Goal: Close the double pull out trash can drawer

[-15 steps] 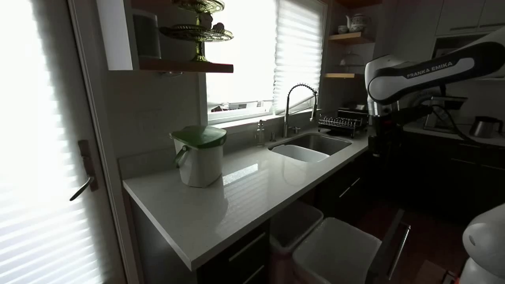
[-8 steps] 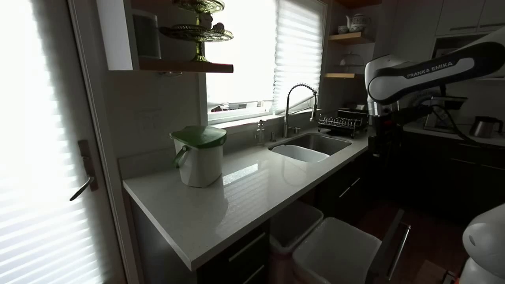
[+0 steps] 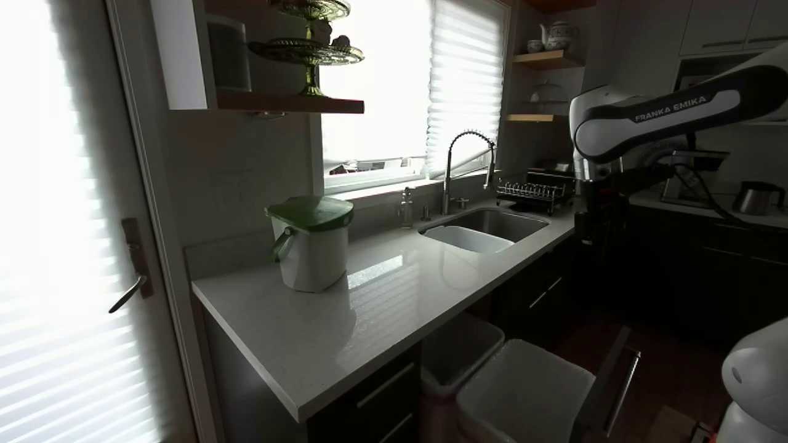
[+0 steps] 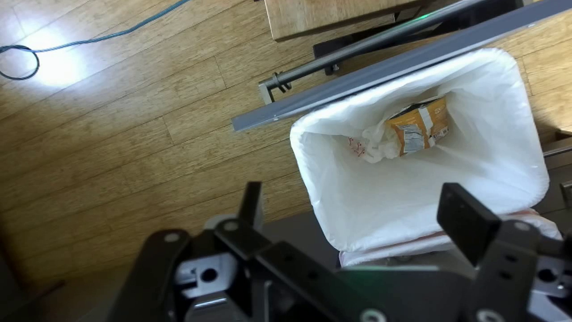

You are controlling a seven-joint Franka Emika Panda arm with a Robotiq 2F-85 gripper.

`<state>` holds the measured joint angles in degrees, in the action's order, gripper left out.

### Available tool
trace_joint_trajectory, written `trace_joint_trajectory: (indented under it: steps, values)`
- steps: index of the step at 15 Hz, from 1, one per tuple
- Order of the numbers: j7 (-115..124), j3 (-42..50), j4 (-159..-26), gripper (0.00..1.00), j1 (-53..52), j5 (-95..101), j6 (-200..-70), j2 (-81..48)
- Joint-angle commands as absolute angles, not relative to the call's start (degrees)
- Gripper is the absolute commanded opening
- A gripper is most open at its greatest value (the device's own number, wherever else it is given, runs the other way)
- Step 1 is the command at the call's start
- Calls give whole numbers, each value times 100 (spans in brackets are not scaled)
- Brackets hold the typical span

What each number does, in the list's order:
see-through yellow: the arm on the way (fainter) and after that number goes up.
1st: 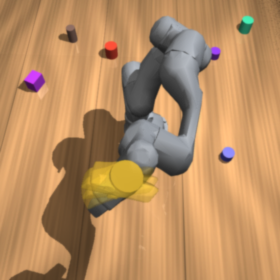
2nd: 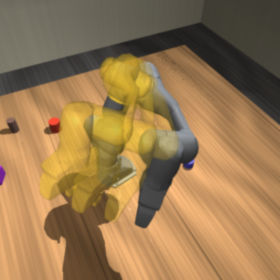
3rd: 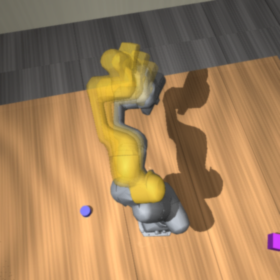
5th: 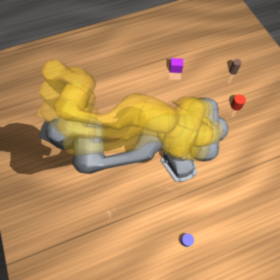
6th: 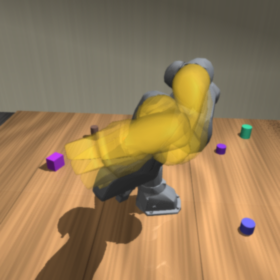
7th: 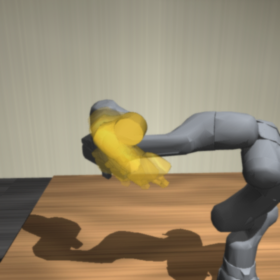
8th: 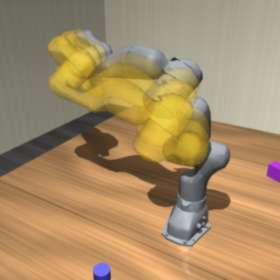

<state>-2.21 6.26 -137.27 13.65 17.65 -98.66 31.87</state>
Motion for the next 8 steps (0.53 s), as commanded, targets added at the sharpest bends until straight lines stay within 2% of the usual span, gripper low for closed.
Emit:
trace_joint_trajectory:
  steps: [1, 8]
  values:
    - [-174, 723, -13714, 100, 1243, 1810, -9837, 3191]
    - [-122, 666, -13849, 100, 1332, 2155, -9807, 3226]
